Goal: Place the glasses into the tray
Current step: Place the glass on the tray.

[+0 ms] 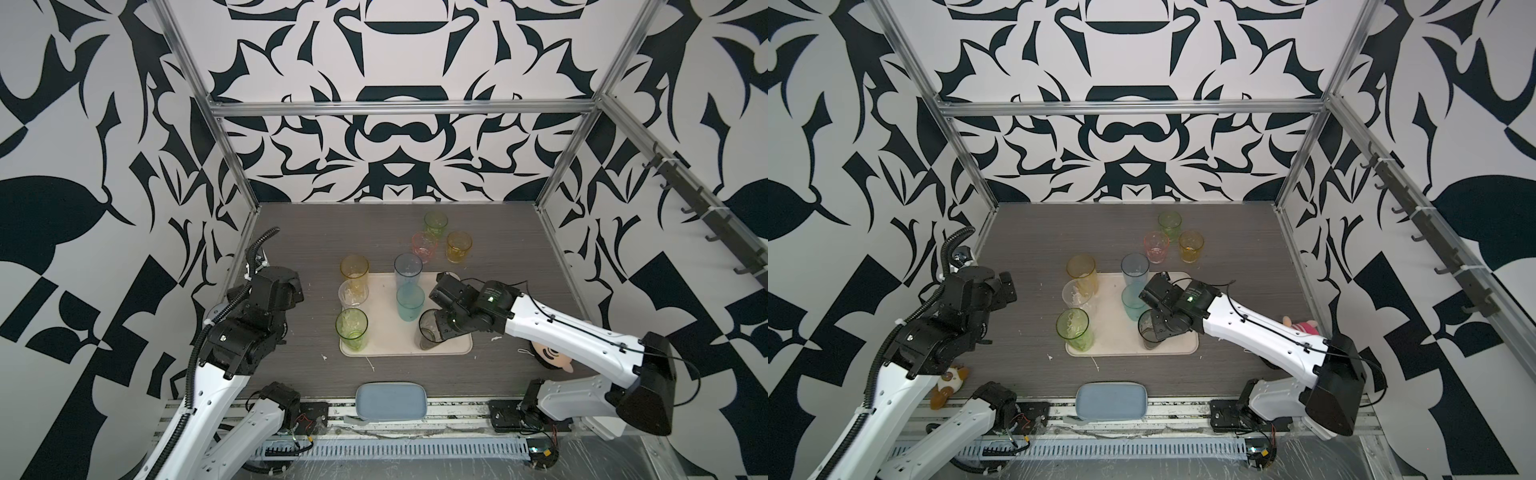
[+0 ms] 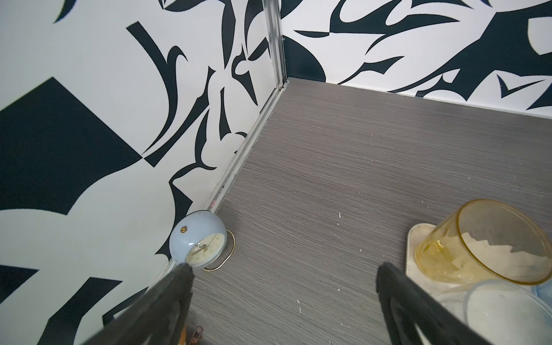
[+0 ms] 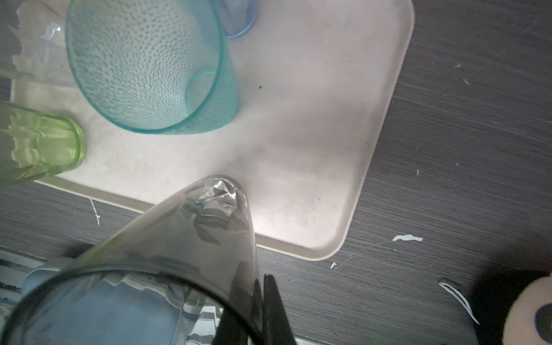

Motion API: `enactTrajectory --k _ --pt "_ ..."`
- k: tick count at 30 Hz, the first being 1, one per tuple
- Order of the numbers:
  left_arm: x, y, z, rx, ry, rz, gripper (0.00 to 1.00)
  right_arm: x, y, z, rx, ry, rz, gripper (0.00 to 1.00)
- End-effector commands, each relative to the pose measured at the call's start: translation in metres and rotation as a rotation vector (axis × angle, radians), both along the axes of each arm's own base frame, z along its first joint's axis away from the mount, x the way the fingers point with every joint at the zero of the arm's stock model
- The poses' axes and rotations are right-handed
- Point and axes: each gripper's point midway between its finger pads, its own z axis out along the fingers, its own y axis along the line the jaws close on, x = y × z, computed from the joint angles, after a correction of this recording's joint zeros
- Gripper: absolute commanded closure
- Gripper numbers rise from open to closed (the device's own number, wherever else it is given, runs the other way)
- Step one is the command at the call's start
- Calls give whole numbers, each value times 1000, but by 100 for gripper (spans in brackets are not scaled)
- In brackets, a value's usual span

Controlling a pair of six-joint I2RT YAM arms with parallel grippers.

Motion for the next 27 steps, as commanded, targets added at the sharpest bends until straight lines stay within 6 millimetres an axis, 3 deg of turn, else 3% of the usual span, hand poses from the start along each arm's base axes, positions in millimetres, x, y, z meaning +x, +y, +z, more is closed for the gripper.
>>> enactTrajectory --k 1,15,27 --pt "-1 0 -4 -12 4 8 0 6 17 13 55 -38 -16 100" --pt "-2 1 -3 -16 -1 7 0 5 44 8 38 -36 25 100" --pt "-3 0 -4 -20 -2 4 1 11 48 1 13 -49 12 100"
